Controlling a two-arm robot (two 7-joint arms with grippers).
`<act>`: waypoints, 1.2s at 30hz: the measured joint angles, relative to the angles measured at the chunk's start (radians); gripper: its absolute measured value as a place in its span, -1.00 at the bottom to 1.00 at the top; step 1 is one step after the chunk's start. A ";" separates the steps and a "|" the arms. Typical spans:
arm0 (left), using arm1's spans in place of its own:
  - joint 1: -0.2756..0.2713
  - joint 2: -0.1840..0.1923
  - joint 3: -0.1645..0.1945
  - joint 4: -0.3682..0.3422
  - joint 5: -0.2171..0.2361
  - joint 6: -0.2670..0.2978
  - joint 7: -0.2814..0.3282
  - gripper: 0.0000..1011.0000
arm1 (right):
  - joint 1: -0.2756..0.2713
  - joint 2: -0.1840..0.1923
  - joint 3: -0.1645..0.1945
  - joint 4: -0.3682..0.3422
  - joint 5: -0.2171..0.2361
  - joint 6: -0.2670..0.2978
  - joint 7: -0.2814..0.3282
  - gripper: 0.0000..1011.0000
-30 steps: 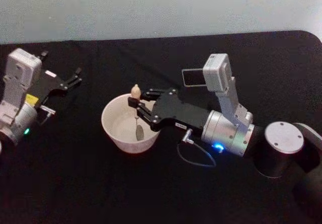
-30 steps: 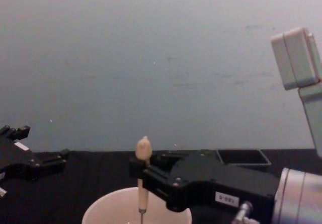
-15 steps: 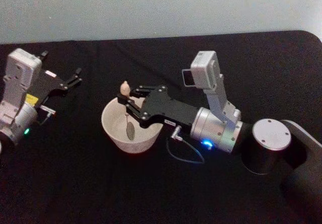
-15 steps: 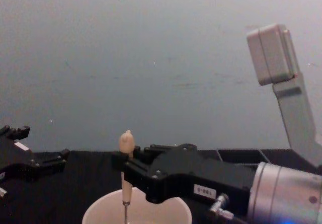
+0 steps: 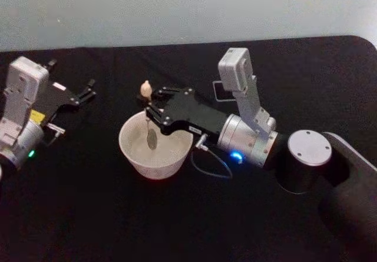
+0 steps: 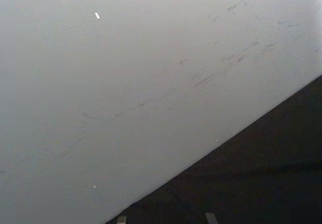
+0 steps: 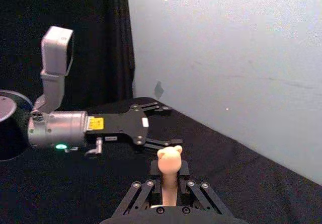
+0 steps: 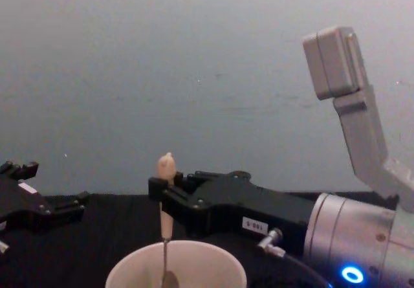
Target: Pick up the stirring spoon with one hand, stir inside the cup, then place it back in its original position.
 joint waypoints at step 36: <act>0.000 0.000 0.000 0.000 0.000 0.000 0.000 0.98 | -0.019 0.030 0.060 -0.101 0.024 -0.004 -0.003 -0.58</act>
